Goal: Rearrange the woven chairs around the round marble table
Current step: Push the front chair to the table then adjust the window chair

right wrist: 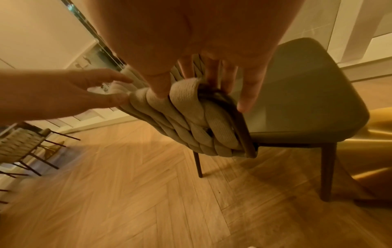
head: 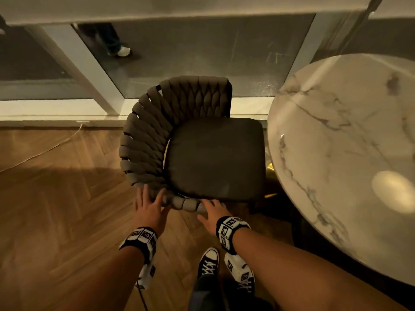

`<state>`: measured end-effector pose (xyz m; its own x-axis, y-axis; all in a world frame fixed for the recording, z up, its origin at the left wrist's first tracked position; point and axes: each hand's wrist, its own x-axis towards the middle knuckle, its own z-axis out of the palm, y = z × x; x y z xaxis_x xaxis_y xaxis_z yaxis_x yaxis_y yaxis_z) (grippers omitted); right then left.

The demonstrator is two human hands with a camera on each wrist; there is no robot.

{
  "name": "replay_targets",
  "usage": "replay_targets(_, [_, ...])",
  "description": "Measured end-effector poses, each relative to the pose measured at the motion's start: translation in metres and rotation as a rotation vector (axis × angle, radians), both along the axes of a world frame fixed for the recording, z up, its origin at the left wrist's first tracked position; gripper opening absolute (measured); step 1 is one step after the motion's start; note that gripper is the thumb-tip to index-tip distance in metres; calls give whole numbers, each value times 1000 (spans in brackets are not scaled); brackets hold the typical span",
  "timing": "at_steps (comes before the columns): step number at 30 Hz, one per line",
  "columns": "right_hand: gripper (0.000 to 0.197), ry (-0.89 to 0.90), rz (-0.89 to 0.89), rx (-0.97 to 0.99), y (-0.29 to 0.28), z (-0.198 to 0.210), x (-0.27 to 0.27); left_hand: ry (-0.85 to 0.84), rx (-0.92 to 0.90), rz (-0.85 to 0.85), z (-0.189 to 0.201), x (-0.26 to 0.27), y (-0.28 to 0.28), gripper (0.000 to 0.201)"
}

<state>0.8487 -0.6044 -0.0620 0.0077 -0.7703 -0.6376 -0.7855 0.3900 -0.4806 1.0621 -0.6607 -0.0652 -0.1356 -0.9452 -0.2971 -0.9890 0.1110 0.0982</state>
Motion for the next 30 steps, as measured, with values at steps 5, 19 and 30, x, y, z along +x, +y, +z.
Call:
replay_targets(5, [45,77,-35,110,-15,-24,9,-48,87,-140,-30,23,-28,60])
replay_targets(19, [34,135,-93,114,-34,-13,-43,77,71,-155,-32,-29,-36,51])
replay_targets(30, [41,183,-51,177,3,-14,-62,637,131,748,-39,-18,-54,122])
